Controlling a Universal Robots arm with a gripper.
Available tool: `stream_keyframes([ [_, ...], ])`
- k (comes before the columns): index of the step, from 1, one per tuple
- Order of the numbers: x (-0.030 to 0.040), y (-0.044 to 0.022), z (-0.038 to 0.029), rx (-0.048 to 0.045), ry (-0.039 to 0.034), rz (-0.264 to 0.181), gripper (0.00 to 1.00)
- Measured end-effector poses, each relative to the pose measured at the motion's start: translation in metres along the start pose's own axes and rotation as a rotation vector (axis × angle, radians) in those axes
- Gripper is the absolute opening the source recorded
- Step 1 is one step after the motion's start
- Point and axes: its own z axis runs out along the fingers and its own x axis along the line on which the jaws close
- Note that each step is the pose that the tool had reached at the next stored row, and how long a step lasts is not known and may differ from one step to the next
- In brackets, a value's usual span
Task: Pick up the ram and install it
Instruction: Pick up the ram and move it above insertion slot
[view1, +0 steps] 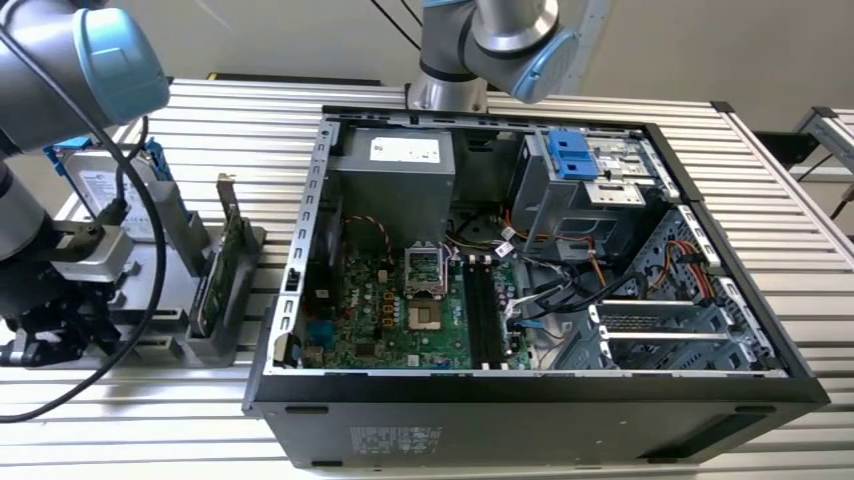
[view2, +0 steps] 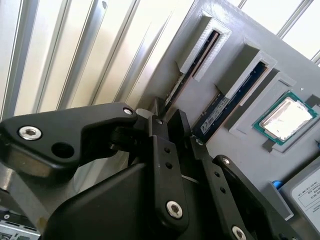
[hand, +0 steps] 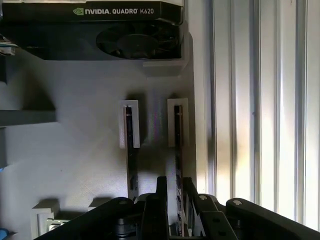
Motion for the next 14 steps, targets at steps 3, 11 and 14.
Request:
stream_keyframes([
  [3,0.0,0.0,0.0,0.0,0.0,0.0,1.0],
  [11,-0.0002,0.0,0.0,0.0001,0.0,0.0,0.0],
  [14,-0.0003,0.0,0.0,0.0,0.0,0.0,0.0],
])
